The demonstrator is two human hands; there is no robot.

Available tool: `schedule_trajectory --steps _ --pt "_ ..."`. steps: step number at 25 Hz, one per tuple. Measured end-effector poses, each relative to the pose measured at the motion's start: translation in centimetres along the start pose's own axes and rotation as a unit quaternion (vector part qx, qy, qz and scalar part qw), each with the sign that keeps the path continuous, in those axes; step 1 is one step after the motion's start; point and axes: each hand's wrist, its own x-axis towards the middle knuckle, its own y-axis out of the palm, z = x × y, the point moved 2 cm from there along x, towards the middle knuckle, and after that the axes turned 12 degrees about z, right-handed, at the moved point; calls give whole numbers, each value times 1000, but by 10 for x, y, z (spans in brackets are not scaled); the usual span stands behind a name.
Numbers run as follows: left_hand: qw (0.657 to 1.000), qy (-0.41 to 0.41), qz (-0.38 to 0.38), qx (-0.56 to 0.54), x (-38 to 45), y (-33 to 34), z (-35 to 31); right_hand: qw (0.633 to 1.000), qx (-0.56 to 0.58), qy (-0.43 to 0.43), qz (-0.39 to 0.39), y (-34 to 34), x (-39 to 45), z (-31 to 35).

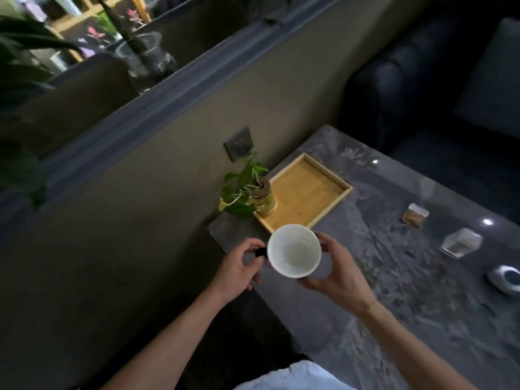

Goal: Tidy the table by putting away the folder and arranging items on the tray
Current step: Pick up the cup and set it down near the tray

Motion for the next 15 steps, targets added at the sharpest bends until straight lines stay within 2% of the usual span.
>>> schedule_trajectory --steps 9,15 --pt "991 29 119 52 53 18 -13 991 2 86 -100 -7 -23 -23" --pt "963 15 239 125 83 12 -7 972 -38 174 -152 17 -34 -28"
